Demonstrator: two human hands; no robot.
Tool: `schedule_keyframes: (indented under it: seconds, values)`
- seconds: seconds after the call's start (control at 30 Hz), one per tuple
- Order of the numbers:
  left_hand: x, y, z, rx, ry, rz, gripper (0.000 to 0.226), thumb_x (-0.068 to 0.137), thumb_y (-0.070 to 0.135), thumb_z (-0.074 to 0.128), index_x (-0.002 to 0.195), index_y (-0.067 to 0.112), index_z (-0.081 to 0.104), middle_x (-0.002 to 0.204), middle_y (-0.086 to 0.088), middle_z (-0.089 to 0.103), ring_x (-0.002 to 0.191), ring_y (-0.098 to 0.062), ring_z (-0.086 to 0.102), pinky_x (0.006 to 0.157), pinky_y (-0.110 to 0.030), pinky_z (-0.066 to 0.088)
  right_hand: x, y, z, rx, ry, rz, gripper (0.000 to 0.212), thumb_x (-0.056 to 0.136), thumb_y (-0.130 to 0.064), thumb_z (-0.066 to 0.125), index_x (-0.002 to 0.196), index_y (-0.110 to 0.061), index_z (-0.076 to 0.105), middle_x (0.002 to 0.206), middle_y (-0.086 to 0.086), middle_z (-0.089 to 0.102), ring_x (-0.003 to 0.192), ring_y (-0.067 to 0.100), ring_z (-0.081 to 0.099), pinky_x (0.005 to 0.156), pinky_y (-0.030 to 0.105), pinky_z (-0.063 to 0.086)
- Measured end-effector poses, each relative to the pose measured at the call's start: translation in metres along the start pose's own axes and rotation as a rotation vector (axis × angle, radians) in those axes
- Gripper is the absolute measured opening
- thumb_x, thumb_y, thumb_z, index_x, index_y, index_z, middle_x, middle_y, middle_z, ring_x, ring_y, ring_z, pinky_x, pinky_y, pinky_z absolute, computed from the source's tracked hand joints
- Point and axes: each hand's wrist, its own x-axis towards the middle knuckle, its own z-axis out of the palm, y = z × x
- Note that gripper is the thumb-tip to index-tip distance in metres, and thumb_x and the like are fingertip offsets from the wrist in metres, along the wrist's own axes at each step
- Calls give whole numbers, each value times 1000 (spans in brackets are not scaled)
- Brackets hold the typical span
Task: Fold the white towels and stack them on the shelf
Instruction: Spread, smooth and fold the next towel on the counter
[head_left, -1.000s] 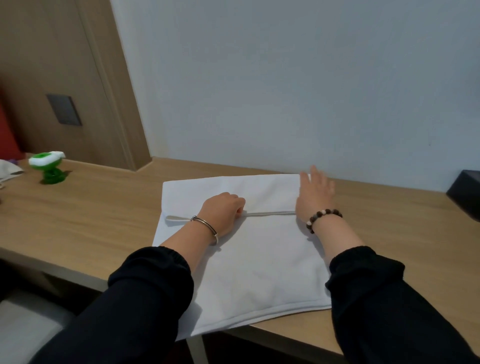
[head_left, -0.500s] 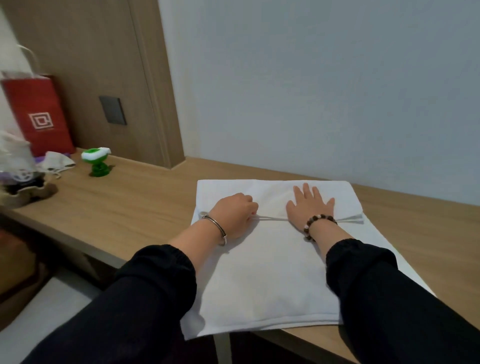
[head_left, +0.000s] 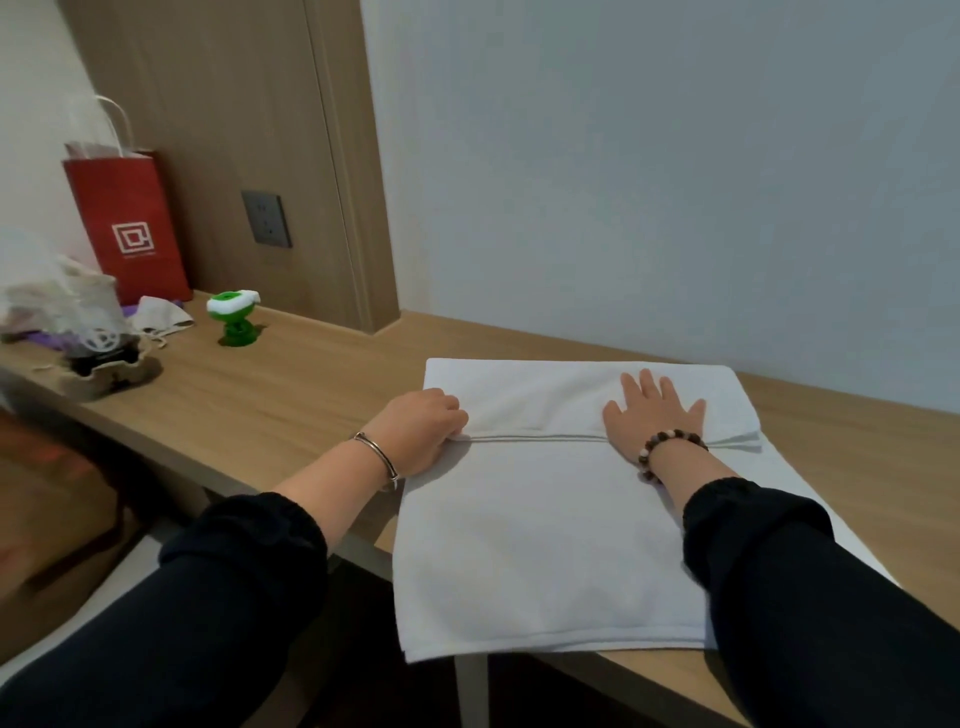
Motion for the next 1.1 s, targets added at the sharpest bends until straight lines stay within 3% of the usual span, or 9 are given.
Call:
schedule_keyframes:
  seconds: [0.2, 0.3, 0.37, 0.47, 0.6, 0.77, 0.9, 0.97, 1.1]
  values:
    - [28, 0, -32, -128, -218, -155, 19, 90, 27, 51, 86, 17, 66, 84, 1, 62, 78, -21, 54, 62, -25, 40, 0, 2, -3, -23, -52, -36, 59, 97, -45, 12, 153, -29, -1, 160, -5, -13, 147, 19, -8, 116, 56, 0]
    - [60, 11, -29, -210, -64, -172, 30, 94, 23, 44, 118, 21, 62, 118, -2, 62, 108, -24, 54, 86, -30, 43, 0, 3, -2, -30, -59, -43, 59, 98, -45, 13, 153, -29, 0, 160, -5, -12, 147, 19, -7, 115, 56, 0]
    - [84, 25, -19, -272, -15, -130, 40, 99, 24, 39, 139, 21, 46, 141, -4, 46, 128, -25, 39, 102, -31, 33, 1, 4, -2, -30, -54, -43, 59, 98, -44, 13, 153, -30, 1, 160, -6, -11, 147, 19, -7, 115, 56, 1]
    - [110, 44, -1, -249, -101, -79, 51, 102, 38, 31, 150, 28, 19, 158, 2, 17, 144, -22, 15, 115, -42, 16, 4, 4, 0, -25, -46, -51, 59, 97, -44, 14, 153, -30, 2, 160, -6, -9, 147, 18, -6, 116, 55, 1]
    - [112, 45, 30, -222, -214, -75, 55, 99, 53, 20, 150, 37, 8, 159, 11, -3, 146, -18, -6, 114, -56, 0, 8, 6, 2, -34, -45, -50, 58, 98, -44, 13, 153, -31, 2, 160, -7, -9, 147, 17, -6, 116, 55, 0]
    - [100, 25, 42, -225, -241, -194, 61, 93, 65, 12, 149, 42, 5, 158, 14, -7, 146, -16, -12, 112, -58, -5, 11, 5, -1, -29, -115, -17, 56, 99, -37, 12, 152, -31, -3, 159, -7, -15, 147, 17, -11, 114, 58, -5]
    - [93, 25, 44, -212, -212, -264, 60, 93, 62, 11, 149, 41, 4, 158, 14, -6, 146, -17, -12, 110, -61, -5, 19, -5, -14, -40, -199, 30, 58, 98, -40, 17, 152, -26, 1, 159, -5, -17, 147, 21, -11, 113, 62, 2]
    - [93, 27, 43, -209, -208, -259, 57, 95, 56, 13, 149, 39, 3, 159, 13, -7, 146, -17, -13, 110, -61, -5, 20, -25, -16, -60, -125, -103, 56, 98, -35, 21, 151, -24, 9, 159, -2, -15, 147, 24, -9, 113, 61, 4]
    - [92, 27, 44, -191, -186, -277, 56, 97, 49, 14, 151, 34, 3, 159, 11, -6, 146, -17, -11, 112, -60, -4, 23, -49, 1, -90, -115, -381, 53, 101, -39, 12, 152, -31, 1, 160, -6, -11, 147, 18, -10, 115, 54, -1]
